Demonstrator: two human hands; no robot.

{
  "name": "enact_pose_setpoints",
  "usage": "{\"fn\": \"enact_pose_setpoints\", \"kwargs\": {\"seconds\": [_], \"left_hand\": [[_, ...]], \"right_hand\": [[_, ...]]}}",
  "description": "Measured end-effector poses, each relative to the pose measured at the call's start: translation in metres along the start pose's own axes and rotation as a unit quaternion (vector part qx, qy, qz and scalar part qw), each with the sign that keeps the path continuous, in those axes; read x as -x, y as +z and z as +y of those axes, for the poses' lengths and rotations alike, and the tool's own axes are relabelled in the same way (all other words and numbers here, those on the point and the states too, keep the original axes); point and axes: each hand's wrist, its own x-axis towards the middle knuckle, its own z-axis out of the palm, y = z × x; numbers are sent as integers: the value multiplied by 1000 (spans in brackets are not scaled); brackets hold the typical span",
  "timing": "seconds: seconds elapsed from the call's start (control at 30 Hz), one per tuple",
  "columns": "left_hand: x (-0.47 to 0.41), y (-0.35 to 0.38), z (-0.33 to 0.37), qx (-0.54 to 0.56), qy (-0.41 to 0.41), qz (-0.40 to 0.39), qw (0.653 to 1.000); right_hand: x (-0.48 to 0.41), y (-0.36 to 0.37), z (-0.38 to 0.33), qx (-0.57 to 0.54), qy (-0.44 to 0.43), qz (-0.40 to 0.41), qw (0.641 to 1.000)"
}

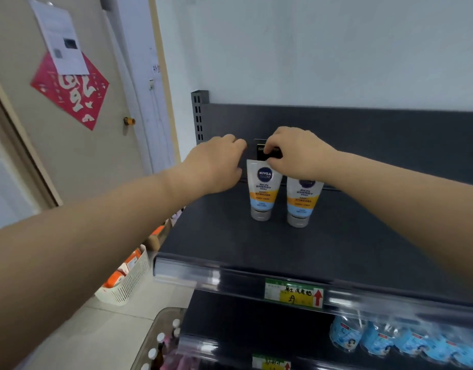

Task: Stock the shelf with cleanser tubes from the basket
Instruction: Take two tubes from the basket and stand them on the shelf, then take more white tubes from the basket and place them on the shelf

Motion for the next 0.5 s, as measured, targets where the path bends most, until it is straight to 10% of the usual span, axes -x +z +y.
{"fn": "enact_pose_setpoints", "kwargs": {"seconds": [0.5], "left_hand": [[169,-1,-90,-104,-185,-18,977]], "right_hand": [[-19,51,-170,-43,-215,-33,975]]}}
